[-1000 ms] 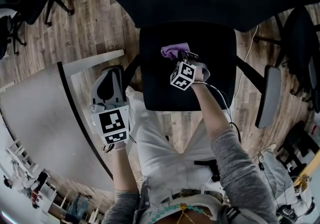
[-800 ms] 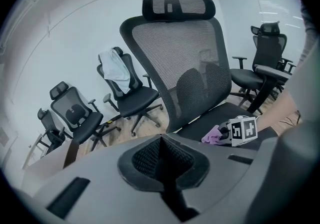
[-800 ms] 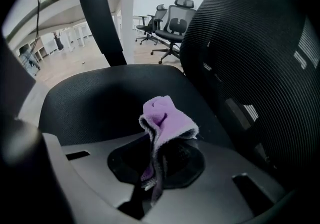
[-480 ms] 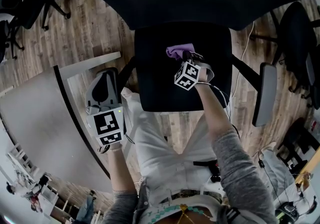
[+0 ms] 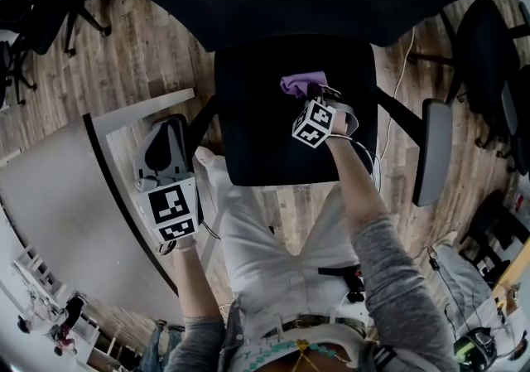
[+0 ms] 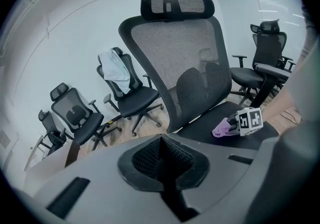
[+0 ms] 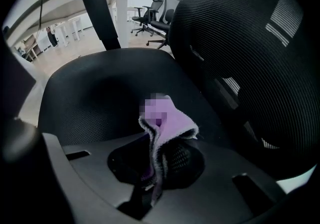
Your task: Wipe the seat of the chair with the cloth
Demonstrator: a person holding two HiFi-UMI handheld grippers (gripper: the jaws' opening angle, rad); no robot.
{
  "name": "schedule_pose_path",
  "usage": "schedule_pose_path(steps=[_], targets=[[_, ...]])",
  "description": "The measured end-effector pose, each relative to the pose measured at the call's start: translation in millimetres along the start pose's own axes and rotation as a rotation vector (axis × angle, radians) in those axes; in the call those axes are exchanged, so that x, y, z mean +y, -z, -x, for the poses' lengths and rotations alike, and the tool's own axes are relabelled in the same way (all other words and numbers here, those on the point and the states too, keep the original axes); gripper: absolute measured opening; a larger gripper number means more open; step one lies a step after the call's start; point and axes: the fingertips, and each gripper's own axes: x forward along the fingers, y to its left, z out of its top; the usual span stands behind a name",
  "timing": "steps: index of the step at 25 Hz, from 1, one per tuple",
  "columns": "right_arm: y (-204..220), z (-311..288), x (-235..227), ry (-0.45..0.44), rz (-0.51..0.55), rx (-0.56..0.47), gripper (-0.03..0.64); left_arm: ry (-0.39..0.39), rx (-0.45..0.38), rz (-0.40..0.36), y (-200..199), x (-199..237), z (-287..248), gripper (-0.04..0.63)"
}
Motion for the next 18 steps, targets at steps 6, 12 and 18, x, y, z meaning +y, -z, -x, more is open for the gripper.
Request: schedule_pose_path(steps=[6, 12, 18], targets=[[13, 5, -7, 0.015, 0.014, 0.024, 0.048, -0.003, 0.002, -0.005, -1, 2, 0, 0.008], [38, 13, -19, 0.055, -0.014, 0.048, 0.048, -0.007, 0.002, -0.01, -2, 2, 1, 0.008], [56, 20, -26, 0.068, -0.006, 0.067, 0.048, -0.002, -0.001, -0.005, -2, 0, 1, 0.008]])
